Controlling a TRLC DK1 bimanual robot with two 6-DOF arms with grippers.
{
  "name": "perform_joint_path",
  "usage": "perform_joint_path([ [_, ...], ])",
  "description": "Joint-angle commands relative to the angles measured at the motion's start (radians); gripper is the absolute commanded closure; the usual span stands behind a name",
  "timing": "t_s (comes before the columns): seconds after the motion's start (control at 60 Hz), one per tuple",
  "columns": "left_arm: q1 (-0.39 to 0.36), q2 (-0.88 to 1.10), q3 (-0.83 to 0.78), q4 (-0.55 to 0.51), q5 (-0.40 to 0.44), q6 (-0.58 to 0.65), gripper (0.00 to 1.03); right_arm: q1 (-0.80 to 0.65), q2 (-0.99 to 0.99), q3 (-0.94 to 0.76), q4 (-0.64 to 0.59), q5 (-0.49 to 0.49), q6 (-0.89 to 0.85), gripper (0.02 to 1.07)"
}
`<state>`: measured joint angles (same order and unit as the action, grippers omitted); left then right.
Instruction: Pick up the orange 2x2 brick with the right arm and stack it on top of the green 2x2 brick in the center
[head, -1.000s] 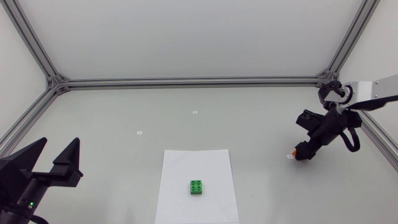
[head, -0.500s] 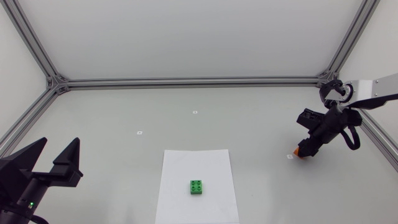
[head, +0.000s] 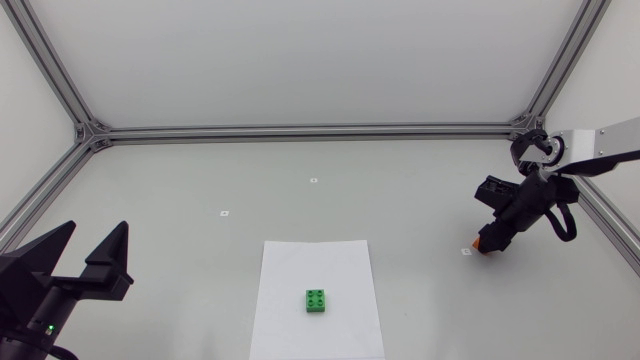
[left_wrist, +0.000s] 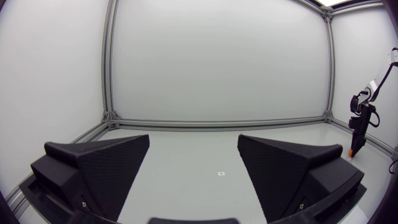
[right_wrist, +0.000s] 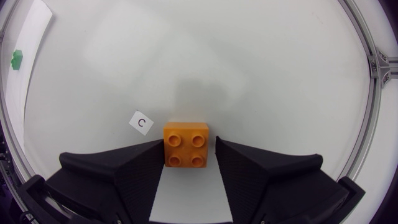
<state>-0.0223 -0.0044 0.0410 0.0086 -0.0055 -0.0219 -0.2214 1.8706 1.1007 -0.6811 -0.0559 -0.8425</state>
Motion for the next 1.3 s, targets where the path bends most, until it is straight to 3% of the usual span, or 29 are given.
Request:
perform_joint_path([
  [0.0,0.002,-0.008,-0.041,-0.015,0.004,0.013,0.04,0.007,0.012,-0.005,-0.014,-0.002,-0.027,0.57],
  [0.167,0.002,-0.008,-0.041,-0.015,0.004,0.013,0.04,0.013,0.01,-0.01,-0.014,-0.004,-0.029,0.63],
  [0.3,0.002,-0.008,-0.041,-0.015,0.004,0.013,0.04,0.016,0.007,-0.012,-0.028,-0.01,-0.033,0.83],
  [0.633,0.002,-0.008,-0.041,-0.015,0.004,0.013,0.04,0.039,-0.105,-0.047,-0.078,-0.021,-0.05,0.98],
  [1.0,0.002,-0.008,-0.041,-0.015,0.004,0.013,0.04,0.208,-0.395,-0.249,-0.097,0.011,-0.133,1.01],
  [1.283,0.002,-0.008,-0.041,-0.015,0.004,0.013,0.04,0.504,-0.58,-0.381,-0.138,0.027,-0.13,1.01],
])
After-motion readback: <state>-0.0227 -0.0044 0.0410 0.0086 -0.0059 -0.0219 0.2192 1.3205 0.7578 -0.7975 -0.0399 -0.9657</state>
